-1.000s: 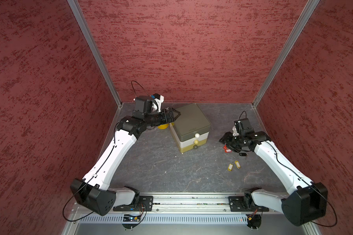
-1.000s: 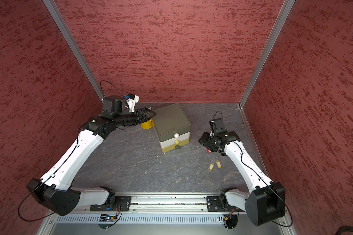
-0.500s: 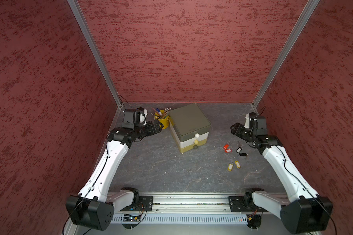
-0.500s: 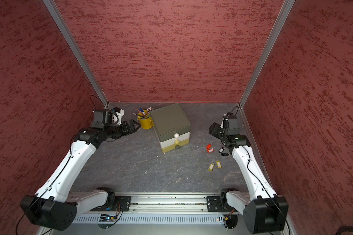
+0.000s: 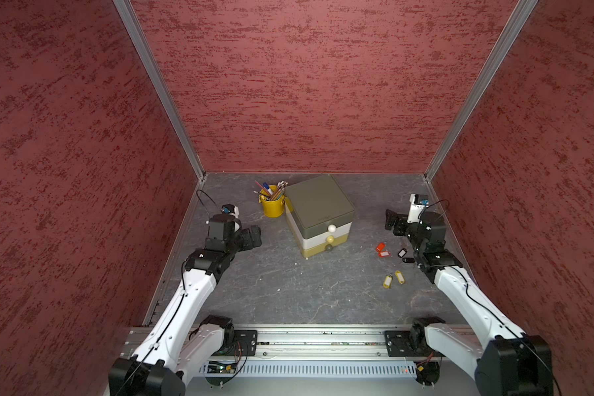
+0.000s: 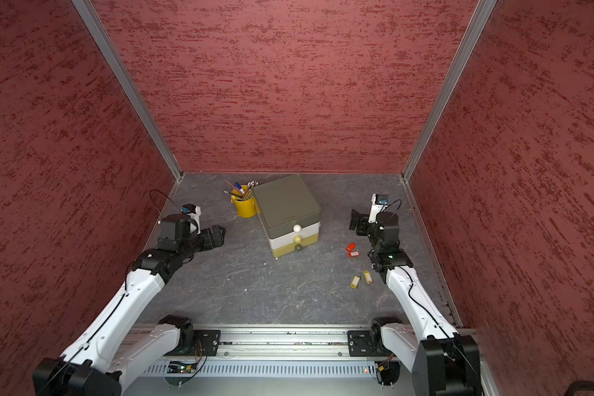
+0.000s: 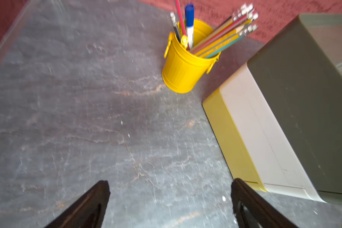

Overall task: Take the keys out of the drawer
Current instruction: Reset both arms

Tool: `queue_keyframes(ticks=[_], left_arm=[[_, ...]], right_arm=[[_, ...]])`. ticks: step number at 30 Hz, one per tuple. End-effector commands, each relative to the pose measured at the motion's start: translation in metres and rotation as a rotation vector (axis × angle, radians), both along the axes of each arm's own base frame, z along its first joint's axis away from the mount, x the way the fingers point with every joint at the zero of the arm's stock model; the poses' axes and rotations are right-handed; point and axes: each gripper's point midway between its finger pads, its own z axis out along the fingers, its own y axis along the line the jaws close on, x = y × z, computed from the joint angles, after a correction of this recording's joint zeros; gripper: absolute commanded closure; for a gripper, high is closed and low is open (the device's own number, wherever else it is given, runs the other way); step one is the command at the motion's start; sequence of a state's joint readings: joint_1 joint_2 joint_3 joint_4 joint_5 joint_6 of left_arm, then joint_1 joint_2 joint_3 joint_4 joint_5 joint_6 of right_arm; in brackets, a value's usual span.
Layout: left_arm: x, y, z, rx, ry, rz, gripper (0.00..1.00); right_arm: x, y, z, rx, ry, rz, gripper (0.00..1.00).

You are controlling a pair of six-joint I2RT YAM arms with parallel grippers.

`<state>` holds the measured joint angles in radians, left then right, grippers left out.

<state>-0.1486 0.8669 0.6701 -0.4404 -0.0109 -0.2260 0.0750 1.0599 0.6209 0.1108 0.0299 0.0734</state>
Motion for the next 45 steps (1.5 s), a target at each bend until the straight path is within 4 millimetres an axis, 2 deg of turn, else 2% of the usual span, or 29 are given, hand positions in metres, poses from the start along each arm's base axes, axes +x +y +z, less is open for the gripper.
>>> queue_keyframes(ticks=[1, 4, 7, 11, 16, 25, 34, 36, 38, 45], left_arm=[[0.011, 0.015, 0.03, 0.079, -0.271, 0.025, 0.0], [0.005, 0.023, 0.032, 0.091, -0.374, 0.052, 0.0], [0.006, 0.031, 0.024, 0.093, -0.343, 0.078, 0.0], [0.015, 0.035, 0.019, 0.112, -0.336, 0.077, 0.0], [0.029, 0.039, 0.014, 0.128, -0.322, 0.076, 0.0], [0.051, 0.049, 0.003, 0.151, -0.34, 0.092, 0.0], [0.076, 0.064, -0.031, 0.171, -0.324, 0.103, 0.0], [0.081, 0.066, -0.038, 0.172, -0.323, 0.108, 0.0], [0.086, 0.068, -0.045, 0.173, -0.319, 0.111, 0.0], [0.103, 0.072, -0.045, 0.174, -0.33, 0.12, 0.0]], right_arm=[[0.01, -0.008, -0.004, -0.067, -0.048, -0.003, 0.02], [0.017, -0.009, -0.02, -0.064, -0.04, 0.006, 0.02], [0.024, -0.01, -0.033, -0.073, -0.045, 0.012, 0.02], [0.033, -0.018, -0.053, -0.06, -0.03, -0.006, 0.02], [0.037, -0.025, -0.066, -0.044, -0.034, -0.017, 0.02], [0.037, -0.032, -0.078, 0.003, -0.05, -0.033, 0.02], [0.04, -0.029, -0.076, 0.0, -0.055, -0.012, 0.02], [0.041, -0.029, -0.085, 0.002, -0.032, -0.009, 0.02], [0.041, -0.028, -0.086, 0.002, -0.031, -0.006, 0.02], [0.043, -0.025, -0.087, -0.001, -0.027, 0.018, 0.02]])
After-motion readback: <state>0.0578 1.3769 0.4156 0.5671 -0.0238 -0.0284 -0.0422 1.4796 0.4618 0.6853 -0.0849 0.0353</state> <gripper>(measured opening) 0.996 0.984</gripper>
